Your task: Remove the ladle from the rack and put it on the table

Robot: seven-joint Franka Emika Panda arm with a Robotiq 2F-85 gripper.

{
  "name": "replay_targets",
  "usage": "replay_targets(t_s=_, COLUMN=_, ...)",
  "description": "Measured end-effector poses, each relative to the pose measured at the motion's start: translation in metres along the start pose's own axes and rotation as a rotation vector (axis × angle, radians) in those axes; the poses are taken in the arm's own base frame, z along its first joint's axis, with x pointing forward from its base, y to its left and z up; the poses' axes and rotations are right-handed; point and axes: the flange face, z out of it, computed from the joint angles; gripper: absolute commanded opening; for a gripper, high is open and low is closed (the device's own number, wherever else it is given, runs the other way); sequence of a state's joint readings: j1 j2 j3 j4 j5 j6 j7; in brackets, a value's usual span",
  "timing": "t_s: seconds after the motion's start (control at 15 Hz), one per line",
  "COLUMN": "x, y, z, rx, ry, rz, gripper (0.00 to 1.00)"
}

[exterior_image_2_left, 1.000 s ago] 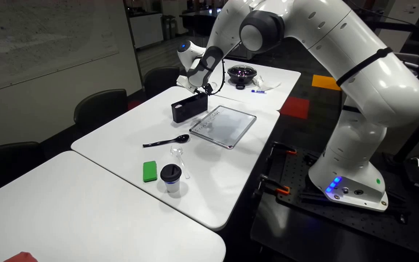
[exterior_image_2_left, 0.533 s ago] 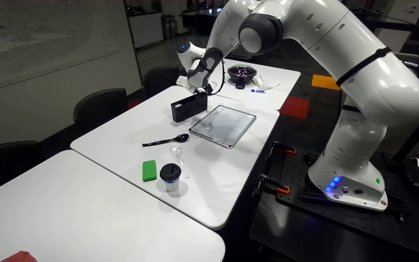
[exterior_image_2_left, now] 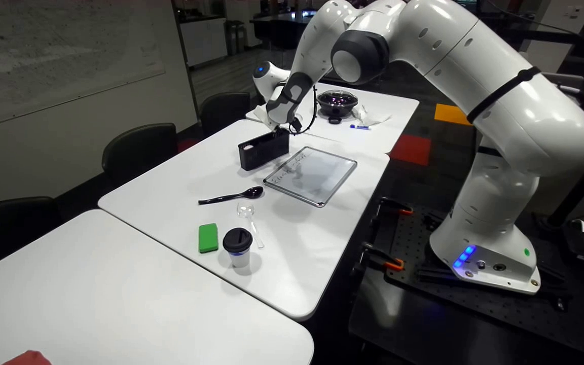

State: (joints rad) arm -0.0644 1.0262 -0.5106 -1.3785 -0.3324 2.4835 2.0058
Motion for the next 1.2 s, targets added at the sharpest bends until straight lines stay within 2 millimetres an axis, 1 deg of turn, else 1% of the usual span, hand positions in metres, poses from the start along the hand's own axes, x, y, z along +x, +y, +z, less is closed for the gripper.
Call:
replay_targets(t_s=0.4, x=0.004, y=-0.008, z=0.023, rx=-0.018, ry=0.033, rz=0.066, gripper=1.00)
replay_targets(t_s=0.87, x=0.001, y=-0.026, z=0.038, rx=-0.040, ry=0.062, rz=0.091, gripper=1.00)
replay_targets(t_s=1.2, x=-0.002, y=-0.033, z=0.050, rx=-0.064, ry=0.092, rz=0.096, gripper=1.00)
